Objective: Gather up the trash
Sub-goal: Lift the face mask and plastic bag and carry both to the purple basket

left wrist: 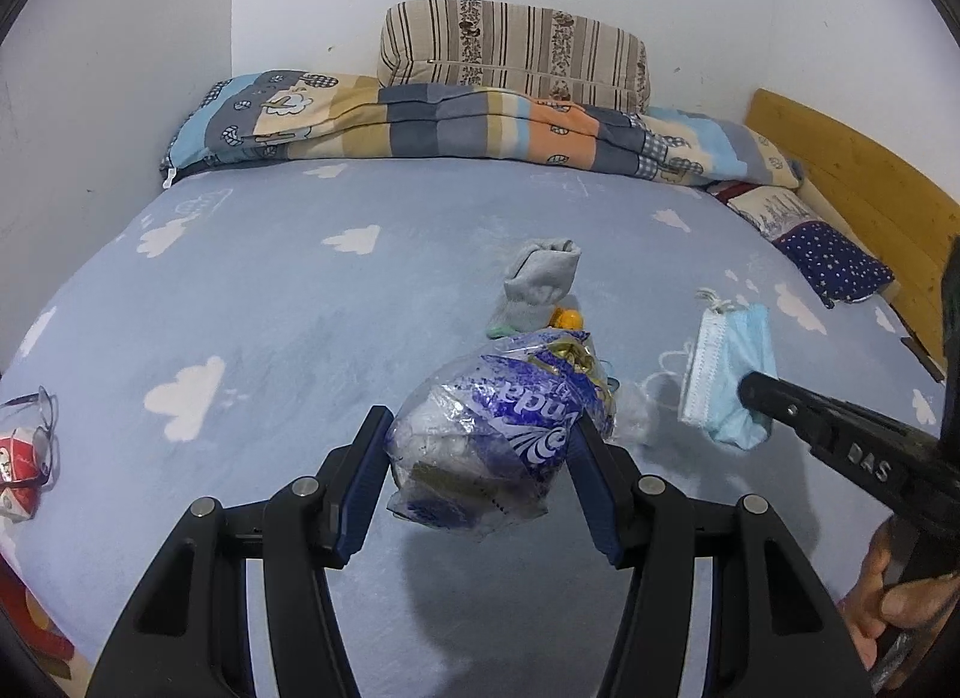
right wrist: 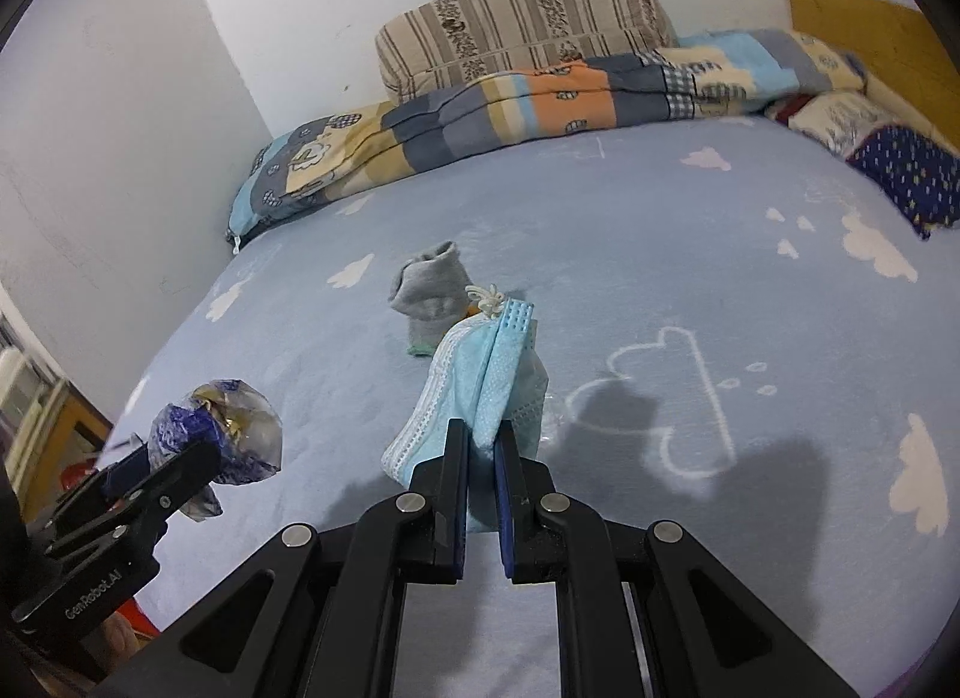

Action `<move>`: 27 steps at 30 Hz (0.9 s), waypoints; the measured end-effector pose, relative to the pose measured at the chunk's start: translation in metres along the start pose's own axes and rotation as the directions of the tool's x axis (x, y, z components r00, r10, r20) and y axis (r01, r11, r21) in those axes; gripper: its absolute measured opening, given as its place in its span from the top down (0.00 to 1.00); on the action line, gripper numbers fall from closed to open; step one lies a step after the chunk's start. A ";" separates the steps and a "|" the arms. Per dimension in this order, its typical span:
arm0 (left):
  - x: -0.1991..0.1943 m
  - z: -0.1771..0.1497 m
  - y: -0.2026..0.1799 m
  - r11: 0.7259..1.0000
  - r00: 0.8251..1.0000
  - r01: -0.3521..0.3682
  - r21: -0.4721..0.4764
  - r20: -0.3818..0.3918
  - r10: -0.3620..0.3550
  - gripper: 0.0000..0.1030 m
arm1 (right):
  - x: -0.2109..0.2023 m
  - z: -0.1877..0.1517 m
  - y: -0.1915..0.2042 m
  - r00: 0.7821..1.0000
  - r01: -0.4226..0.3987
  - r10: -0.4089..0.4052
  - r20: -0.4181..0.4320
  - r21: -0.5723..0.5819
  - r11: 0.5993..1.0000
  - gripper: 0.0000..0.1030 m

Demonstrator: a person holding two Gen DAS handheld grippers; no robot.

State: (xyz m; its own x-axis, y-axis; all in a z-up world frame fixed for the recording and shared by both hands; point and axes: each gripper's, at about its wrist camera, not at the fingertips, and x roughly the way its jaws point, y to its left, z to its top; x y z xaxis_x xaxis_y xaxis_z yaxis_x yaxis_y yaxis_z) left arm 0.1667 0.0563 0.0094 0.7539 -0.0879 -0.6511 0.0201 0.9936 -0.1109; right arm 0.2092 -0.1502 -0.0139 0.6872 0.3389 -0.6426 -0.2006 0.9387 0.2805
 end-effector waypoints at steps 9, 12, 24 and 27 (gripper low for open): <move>0.000 -0.005 -0.019 1.000 1.000 0.003 0.020 0.009 -0.003 0.45 | -0.037 -0.017 -0.021 1.000 -0.011 0.011 0.018 0.012 1.000 0.92; -0.001 -0.009 -0.027 1.000 1.000 0.009 0.022 0.003 -0.009 0.45 | -0.048 -0.022 -0.023 0.999 -0.014 0.014 0.034 -0.001 1.000 0.92; -0.006 -0.028 -0.061 0.996 1.000 0.027 0.085 -0.005 -0.027 0.45 | -0.073 -0.036 -0.027 0.997 -0.052 0.051 0.057 0.007 0.999 0.92; -0.011 -0.033 -0.069 0.993 0.999 0.032 0.110 0.002 -0.033 0.45 | -0.082 -0.041 -0.028 0.997 -0.043 0.042 0.062 0.010 0.999 0.92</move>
State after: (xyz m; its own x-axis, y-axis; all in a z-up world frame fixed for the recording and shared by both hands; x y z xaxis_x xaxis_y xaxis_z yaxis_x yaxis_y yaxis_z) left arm 0.1352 -0.0138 -0.0004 0.7541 -0.1204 -0.6456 0.1165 0.9920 -0.0489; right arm 0.1302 -0.2016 0.0018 0.7205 0.3732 -0.5845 -0.2225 0.9227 0.3149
